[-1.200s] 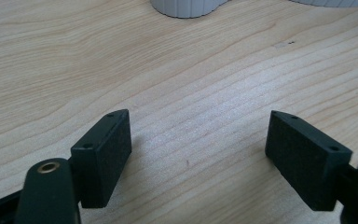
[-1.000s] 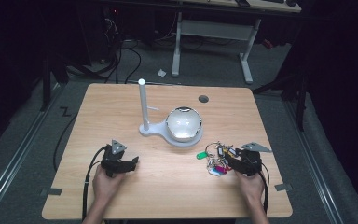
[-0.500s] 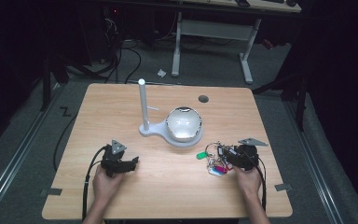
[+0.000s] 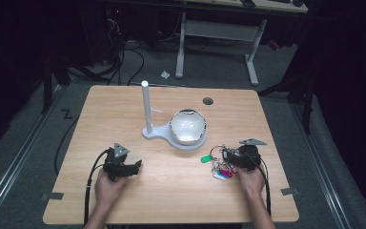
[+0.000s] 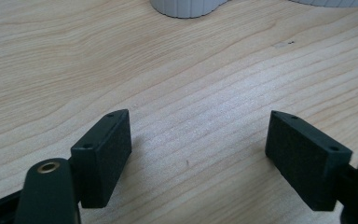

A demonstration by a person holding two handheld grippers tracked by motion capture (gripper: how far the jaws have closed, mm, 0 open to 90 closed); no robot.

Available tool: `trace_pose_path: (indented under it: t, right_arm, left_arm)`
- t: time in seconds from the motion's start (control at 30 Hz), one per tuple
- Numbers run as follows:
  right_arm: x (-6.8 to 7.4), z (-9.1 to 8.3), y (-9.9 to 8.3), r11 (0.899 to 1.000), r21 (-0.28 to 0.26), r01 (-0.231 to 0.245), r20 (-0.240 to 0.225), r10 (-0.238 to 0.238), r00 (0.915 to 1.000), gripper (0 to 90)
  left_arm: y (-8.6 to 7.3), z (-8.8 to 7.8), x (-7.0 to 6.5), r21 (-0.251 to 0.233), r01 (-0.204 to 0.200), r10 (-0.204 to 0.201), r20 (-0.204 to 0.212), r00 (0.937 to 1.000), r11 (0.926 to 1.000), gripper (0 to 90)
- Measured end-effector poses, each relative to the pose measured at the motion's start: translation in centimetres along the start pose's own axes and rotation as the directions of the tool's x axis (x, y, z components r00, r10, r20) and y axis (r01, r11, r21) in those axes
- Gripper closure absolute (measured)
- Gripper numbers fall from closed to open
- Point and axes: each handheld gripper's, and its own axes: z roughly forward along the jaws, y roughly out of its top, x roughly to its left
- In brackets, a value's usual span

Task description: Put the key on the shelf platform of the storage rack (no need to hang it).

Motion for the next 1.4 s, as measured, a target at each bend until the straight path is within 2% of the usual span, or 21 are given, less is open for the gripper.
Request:
trace_pose_path:
  t: [0.1, 0.13, 0.17, 0.2, 0.23, 0.27, 0.37, 0.4, 0.53, 0.73, 0.9, 1.07, 1.23, 1.3, 1.4]
  right_arm:
    - [0.0, 0.1, 0.1, 1.000, -0.004, -0.002, -0.006, 0.002, 1.0000, 49.7]
    - [0.2, 0.2, 0.1, 0.999, 0.007, 0.033, 0.005, -0.033, 0.9995, 53.8]
    - [0.2, 0.2, 0.1, 0.999, 0.007, 0.033, 0.005, -0.033, 0.9995, 53.8]
    - [0.2, 0.2, 0.1, 0.999, 0.008, 0.041, -0.003, -0.041, 0.9992, 59.2]
    - [0.2, 0.2, 0.1, 0.999, 0.008, 0.041, -0.003, -0.041, 0.9992, 59.2]
    - [0.3, 0.2, 0.1, 0.999, 0.005, 0.054, -0.011, -0.054, 0.9985, 64.1]
    - [0.4, 0.2, 0.1, 0.998, 0.001, 0.056, -0.013, -0.056, 0.9983, 66.1]
    - [0.4, 0.2, 0.2, 0.998, -0.004, 0.068, -0.015, -0.068, 0.9976, 71.5]
    - [0.6, -0.1, 0.4, 0.996, -0.012, 0.089, -0.015, -0.089, 0.9959, 76.0]
    - [0.5, -0.4, 0.5, 0.995, -0.038, 0.090, -0.022, -0.091, 0.9957, 79.0]
    - [0.6, -0.6, 0.5, 0.995, -0.040, 0.096, -0.023, -0.097, 0.9950, 79.5]
    - [0.4, -1.4, 0.6, 0.994, -0.085, 0.075, -0.044, -0.079, 0.9959, 81.7]
    - [0.5, -2.1, 0.9, 0.991, -0.100, 0.094, -0.051, -0.099, 0.9938, 82.2]
    - [0.4, -2.5, 1.1, 0.989, -0.118, 0.085, -0.061, -0.093, 0.9938, 82.4]
    - [0.5, -3.2, 1.4, 0.986, -0.134, 0.094, -0.053, -0.102, 0.9933, 82.5]
  left_arm:
    - [0.0, 0.0, 0.0, 0.001, 0.005, -0.005, -0.003, 1.0000, 1.0000, 22.8]
    - [0.0, 0.0, 0.0, 0.000, 0.000, 0.000, 0.000, 1.0000, 1.0000, 22.7]
    - [0.0, 0.0, 0.0, 0.000, 0.000, 0.000, 0.000, 1.0000, 1.0000, 22.7]
    - [0.0, 0.0, 0.0, 0.000, 0.001, -0.001, 0.000, 1.0000, 1.0000, 22.7]
    - [0.0, 0.0, 0.0, 0.000, 0.001, -0.001, 0.000, 1.0000, 1.0000, 22.7]
    - [0.0, 0.0, 0.0, 0.001, 0.005, -0.005, -0.003, 1.0000, 1.0000, 22.7]
    - [0.0, 0.0, 0.0, 0.001, 0.007, -0.007, -0.004, 1.0000, 1.0000, 22.7]
    - [0.0, 0.0, 0.0, 0.001, 0.006, -0.006, -0.003, 1.0000, 1.0000, 22.7]
    - [0.0, 0.0, 0.0, 0.000, 0.002, -0.002, -0.001, 1.0000, 1.0000, 22.7]
    - [0.0, 0.0, 0.0, 0.000, 0.000, 0.000, 0.000, 1.0000, 1.0000, 22.7]
    - [0.0, 0.0, 0.0, -0.001, 0.000, 0.000, -0.001, 1.0000, 1.0000, 22.7]
    - [0.0, 0.0, 0.0, 0.000, 0.001, -0.001, -0.001, 1.0000, 1.0000, 22.7]
    - [0.0, 0.0, 0.0, 0.000, -0.001, 0.001, 0.000, 1.0000, 1.0000, 22.7]
    - [0.0, 0.0, 0.0, 0.000, 0.000, 0.000, 0.000, 1.0000, 1.0000, 22.7]
    - [0.0, 0.0, 0.0, 0.000, 0.000, 0.000, -0.001, 1.0000, 1.0000, 22.7]
